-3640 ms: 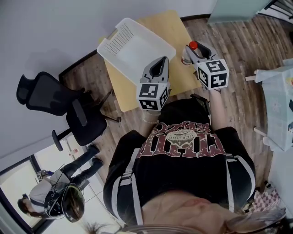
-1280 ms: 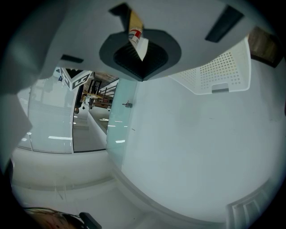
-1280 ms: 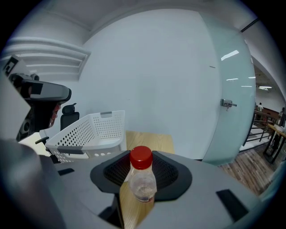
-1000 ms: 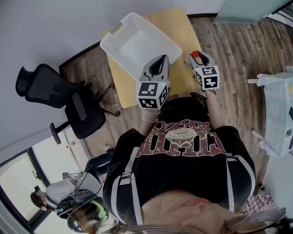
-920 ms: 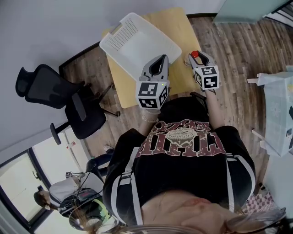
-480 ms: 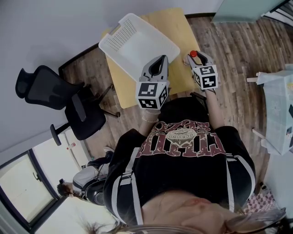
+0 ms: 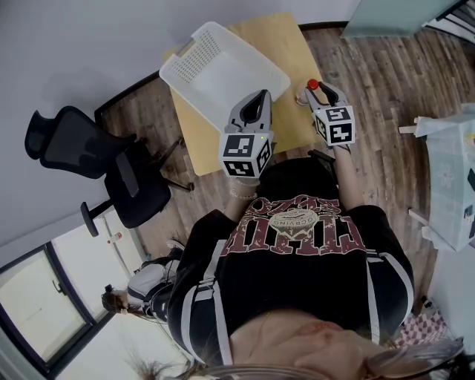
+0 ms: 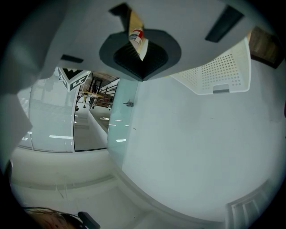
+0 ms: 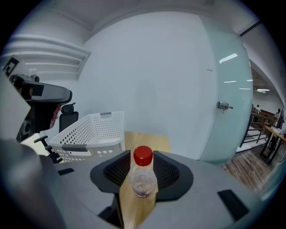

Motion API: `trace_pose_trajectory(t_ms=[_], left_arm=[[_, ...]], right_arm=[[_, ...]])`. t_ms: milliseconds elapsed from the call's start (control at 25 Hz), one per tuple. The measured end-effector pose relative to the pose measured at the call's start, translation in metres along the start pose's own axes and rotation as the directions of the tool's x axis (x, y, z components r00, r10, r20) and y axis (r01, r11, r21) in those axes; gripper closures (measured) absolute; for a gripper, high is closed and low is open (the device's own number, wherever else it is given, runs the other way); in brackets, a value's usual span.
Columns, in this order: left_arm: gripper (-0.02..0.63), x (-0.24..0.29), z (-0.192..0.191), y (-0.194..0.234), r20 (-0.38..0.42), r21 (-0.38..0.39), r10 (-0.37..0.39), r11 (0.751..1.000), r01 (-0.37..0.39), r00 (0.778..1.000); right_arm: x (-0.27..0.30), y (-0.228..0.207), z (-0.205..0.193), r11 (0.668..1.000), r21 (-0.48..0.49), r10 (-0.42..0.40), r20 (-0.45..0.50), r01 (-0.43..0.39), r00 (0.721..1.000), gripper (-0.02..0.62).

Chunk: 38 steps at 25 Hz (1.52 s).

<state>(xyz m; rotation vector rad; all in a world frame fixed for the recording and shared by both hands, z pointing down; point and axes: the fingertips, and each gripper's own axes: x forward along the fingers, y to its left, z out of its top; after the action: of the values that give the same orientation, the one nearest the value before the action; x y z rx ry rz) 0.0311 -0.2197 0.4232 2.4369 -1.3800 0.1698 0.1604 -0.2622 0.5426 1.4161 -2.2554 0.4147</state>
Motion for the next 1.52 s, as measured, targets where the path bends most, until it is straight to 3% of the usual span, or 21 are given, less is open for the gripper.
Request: trace_pose_trajectory(t_ms=[1120, 1520], left_arm=[[0.56, -0.016, 0.002, -0.003, 0.021, -0.011, 0.005, 1.0, -0.005, 1.0], [0.56, -0.024, 0.005, 0.001, 0.031, -0.011, 0.008, 1.0, -0.007, 0.999]], right_arm=[[-0.046, 0.012, 0.06, 1.0, -0.016, 0.019, 0.142, -0.016, 0.99, 0.433], [-0.057, 0.027, 0.084, 0.999, -0.038, 0.034, 0.196, -0.027, 0.98, 0.502]])
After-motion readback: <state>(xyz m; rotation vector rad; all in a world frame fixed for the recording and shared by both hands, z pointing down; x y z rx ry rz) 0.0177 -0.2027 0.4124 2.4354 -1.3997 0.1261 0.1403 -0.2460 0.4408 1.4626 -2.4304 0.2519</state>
